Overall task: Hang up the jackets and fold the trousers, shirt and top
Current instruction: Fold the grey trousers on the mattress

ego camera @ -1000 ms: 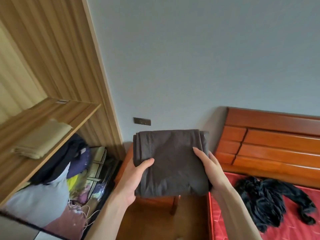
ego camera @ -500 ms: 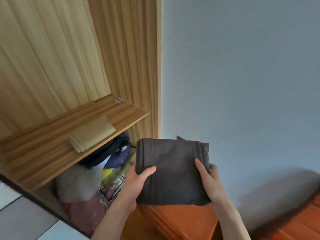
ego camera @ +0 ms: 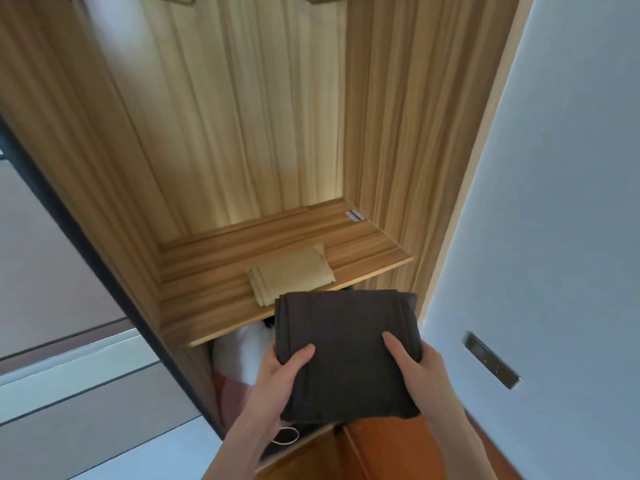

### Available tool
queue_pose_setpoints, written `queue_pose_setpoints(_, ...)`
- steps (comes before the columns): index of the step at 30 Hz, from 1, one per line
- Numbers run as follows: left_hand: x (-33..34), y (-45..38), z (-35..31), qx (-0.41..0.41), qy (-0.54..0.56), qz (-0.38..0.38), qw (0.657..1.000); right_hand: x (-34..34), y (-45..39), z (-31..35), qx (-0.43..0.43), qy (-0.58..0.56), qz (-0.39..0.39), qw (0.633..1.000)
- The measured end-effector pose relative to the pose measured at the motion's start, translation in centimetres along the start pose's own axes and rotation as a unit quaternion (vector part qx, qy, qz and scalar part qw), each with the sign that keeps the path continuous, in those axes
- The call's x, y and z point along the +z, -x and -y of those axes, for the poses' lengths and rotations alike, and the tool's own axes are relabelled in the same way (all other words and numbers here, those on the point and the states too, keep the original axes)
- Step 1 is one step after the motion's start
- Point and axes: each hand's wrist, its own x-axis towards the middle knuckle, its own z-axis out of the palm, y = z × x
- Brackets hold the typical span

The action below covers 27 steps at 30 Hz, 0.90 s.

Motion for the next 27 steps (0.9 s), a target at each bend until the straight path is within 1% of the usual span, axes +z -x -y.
queue_pose_setpoints(2, -1.2, -1.4, -1.1, 0.008, 0.003, -0.005, 1.0, 1.9, -1.5, 1.2, -0.016, -0.022, 0.021, 0.999)
queue_pose_setpoints(7, -3.7, -5.4, -4.5, 0.038, -0.006, -0.027, 0.999, 6.2, -5.2, 4.0, -0.064, -0.065, 0.043, 0.995)
queue_pose_setpoints(11, -5.0, -8.7, -6.2, 0.022, -0.032, -0.034, 0.999, 8.7, -8.9, 6.0, -0.092, -0.072, 0.07, 0.991)
queue_pose_setpoints(13, -5.3, -10.2, -6.7, 0.027, -0.046, -0.046, 0.998, 9.6, -10.8, 7.1, -0.104, -0.076, 0.087, 0.988)
queue_pose_setpoints(17, -5.2, -13.4, -8.0, 0.04, -0.029, -0.065, 0.997, 11.7, -15.3, 8.8, -0.122, -0.065, 0.101, 0.985)
queue_pose_setpoints(23, -4.9, -19.1, -7.4, 0.069, 0.011, -0.129, 0.989, 14.4, -22.7, 9.5, -0.147, -0.032, 0.124, 0.981)
queue_pose_setpoints(27, -4.2, -23.1, -6.5, 0.085, 0.04, -0.176, 0.98, 16.1, -27.7, 9.3, -0.162, -0.001, 0.159, 0.974)
